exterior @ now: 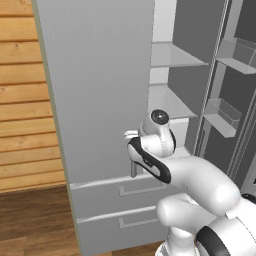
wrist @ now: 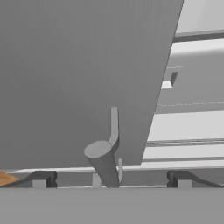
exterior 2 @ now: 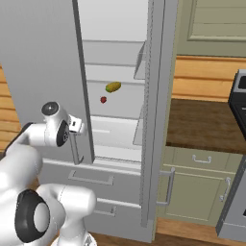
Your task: Take the strawberry from the fridge and place it on top of the pancake, located on the dining counter.
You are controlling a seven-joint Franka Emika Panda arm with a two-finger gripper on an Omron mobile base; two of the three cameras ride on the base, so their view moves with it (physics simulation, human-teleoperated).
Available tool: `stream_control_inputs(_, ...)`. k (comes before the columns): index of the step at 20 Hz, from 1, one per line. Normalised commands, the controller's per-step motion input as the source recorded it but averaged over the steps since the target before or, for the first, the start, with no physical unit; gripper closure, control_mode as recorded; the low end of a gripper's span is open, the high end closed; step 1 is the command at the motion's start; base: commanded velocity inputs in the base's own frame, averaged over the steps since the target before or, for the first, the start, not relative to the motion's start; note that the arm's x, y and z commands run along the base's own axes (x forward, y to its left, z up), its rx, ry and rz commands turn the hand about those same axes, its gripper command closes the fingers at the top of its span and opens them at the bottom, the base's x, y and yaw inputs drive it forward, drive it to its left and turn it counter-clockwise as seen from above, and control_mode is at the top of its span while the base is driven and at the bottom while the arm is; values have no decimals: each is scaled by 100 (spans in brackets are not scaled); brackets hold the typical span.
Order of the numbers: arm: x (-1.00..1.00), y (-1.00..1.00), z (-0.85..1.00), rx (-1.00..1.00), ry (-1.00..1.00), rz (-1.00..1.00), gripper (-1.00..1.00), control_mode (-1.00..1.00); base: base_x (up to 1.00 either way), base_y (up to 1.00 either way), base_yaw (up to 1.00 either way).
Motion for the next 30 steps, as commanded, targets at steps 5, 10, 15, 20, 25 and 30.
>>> stream_control_inputs(5,13,10,-9,0,0,0,-100,-100,0,0,0)
stream_control_inputs(10,12,4,-12,0,0,0,-100,-100,0,0,0)
stream_control_inputs(15,0,0,-15,0,0,0,-100,-100,0,0,0)
stream_control_inputs(20,3,0,-14,0,0,0,-100,-100,0,0,0)
stream_control_inputs(25,18,0,-4,0,0,0,-100,-100,0,0,0)
stream_control_inputs(30,29,-6,0,0,0,0,-100,-100,0,0,0)
